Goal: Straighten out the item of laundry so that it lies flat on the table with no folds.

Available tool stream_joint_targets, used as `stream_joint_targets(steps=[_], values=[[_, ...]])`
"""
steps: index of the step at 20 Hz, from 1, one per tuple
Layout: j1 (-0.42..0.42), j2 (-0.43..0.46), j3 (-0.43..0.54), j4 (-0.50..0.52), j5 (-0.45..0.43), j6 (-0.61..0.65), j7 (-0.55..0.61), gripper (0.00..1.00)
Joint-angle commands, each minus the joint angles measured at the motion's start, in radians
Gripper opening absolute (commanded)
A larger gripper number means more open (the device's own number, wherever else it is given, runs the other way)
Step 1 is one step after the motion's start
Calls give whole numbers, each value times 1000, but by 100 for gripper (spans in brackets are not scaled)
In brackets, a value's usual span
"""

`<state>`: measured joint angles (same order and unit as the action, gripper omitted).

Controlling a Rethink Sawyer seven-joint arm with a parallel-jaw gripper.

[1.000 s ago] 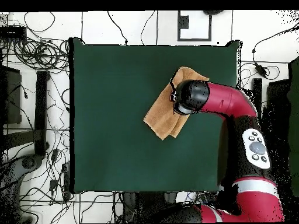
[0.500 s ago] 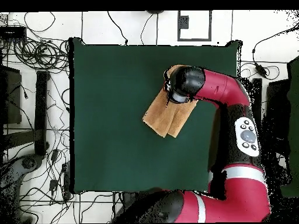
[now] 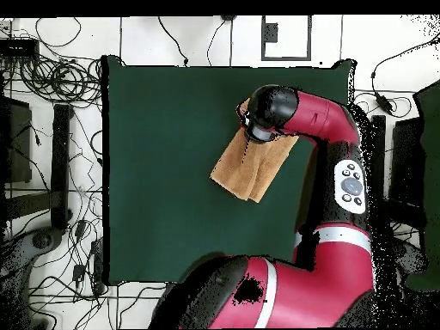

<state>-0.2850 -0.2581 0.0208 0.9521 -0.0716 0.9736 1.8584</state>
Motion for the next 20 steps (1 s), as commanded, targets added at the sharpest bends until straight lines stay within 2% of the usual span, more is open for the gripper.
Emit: stream_joint_targets(steps=[1,7,13,20], values=[[71,89,-40,-156,87,91,443,0],[96,148,-75,-263,131,128,547,0],[130,209,-84,-417,166,354,623,0],[164,247,-83,-513,187,448,743,0]])
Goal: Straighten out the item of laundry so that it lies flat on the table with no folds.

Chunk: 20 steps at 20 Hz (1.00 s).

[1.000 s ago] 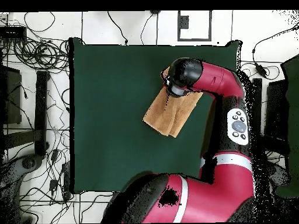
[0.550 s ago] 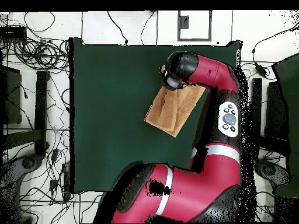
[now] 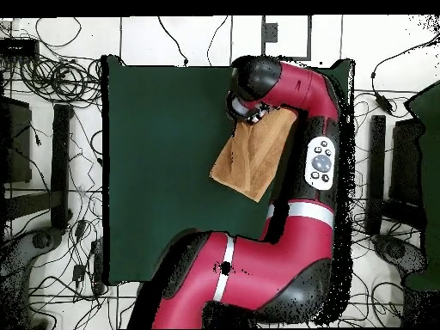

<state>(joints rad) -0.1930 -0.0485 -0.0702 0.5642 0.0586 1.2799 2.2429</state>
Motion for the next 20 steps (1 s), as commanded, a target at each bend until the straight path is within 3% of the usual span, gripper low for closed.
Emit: stream_joint_targets(steps=[1,12,20], values=[[76,44,8,-138,61,149,377,0],[107,140,-30,-317,78,178,559,0],[108,178,-62,-383,75,167,595,0]])
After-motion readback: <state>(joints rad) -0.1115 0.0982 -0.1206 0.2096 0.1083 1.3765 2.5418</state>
